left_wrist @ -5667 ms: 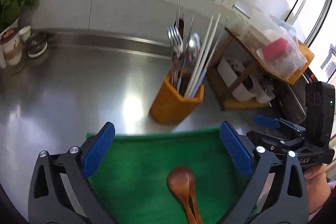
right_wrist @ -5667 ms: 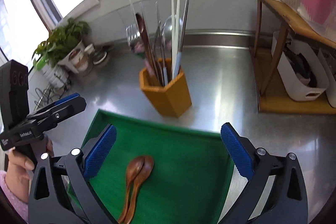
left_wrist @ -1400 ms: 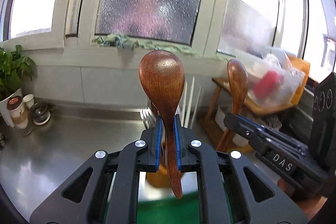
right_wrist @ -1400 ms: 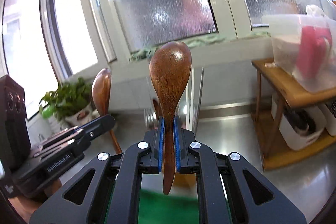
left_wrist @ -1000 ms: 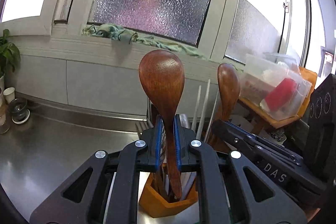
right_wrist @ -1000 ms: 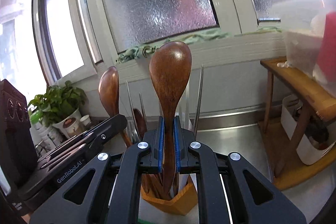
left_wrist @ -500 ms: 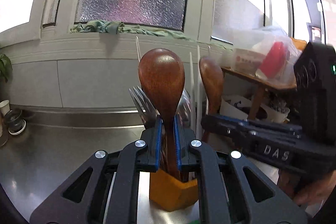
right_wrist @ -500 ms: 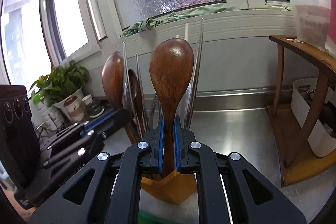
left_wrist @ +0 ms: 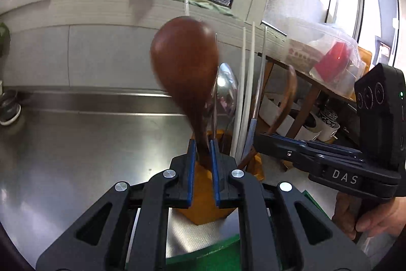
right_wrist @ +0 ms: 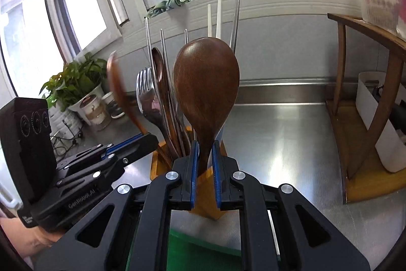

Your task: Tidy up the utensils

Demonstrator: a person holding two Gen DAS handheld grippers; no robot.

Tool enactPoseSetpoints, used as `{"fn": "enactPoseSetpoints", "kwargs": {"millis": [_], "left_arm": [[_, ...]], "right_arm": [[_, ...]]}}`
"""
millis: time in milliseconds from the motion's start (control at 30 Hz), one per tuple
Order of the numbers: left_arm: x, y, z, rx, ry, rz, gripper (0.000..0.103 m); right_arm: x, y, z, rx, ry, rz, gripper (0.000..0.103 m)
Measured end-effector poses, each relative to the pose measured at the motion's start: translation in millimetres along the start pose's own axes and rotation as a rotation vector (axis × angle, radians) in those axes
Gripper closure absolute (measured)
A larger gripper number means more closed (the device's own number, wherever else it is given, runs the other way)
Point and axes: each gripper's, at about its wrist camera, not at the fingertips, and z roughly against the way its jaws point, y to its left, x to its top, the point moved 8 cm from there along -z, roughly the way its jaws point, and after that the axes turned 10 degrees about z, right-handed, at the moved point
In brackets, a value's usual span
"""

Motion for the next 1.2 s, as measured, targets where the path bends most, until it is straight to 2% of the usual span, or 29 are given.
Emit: {"fn": "enactPoseSetpoints", "kwargs": {"millis": [100,133,167,200,333,400,433,500,533,600,633,700,833,967,1067,1200], "left_arm": [[-3,3,6,0.008,0.013,0.009,0.082],[-5,3,10,0.01,0.016,0.011,0.078],[-6,4,13,0.014,0.019,0.013,0.073],[-7,4,16,0.017,0.019,0.014,0.071],[-10,10,33,0.043,0.017,0.029,0.062],[-10,16,43,0.057,0.01,0.049,0.052],[-10,19,51,0.064,0.003,0.063,0.049],[-7,23,65,0.077,-0.014,0.081,0.032],[-6,24,74,0.081,-0.02,0.087,0.028],[-2,23,89,0.084,-0.027,0.093,0.011],[0,21,98,0.084,-0.028,0.1,0.007],[3,17,110,0.086,-0.019,0.109,0.008],[2,7,130,0.1,0.058,0.136,0.008],[-6,1,144,0.137,0.099,0.139,0.008],[-18,-1,152,0.177,0.162,0.121,0.008],[-32,-3,163,0.181,0.202,0.123,0.008]], "right_arm": [[-5,0,5,-0.012,0.02,0.0,0.085],[-7,-1,6,-0.016,0.026,-0.004,0.065],[-9,-2,9,-0.025,0.031,-0.01,0.039],[-11,-4,14,-0.038,0.026,-0.018,0.035],[-15,-10,28,-0.057,0.023,-0.041,0.034],[-15,-13,42,-0.07,0.008,-0.055,0.03],[-15,-15,48,-0.076,0.002,-0.059,0.023],[-15,-19,65,-0.095,-0.015,-0.077,0.011],[-14,-21,71,-0.102,-0.022,-0.086,0.003],[-14,-24,85,-0.11,-0.028,-0.105,0.003],[-14,-24,91,-0.101,-0.021,-0.117,0.003],[-17,-23,101,-0.075,0.011,-0.139,0.003],[-27,-12,115,-0.051,0.122,-0.15,0.003],[-35,-1,135,-0.093,0.135,-0.144,0.003],[-44,6,146,-0.089,0.166,-0.153,0.003],[-54,15,159,-0.127,0.197,-0.121,0.003]]}}
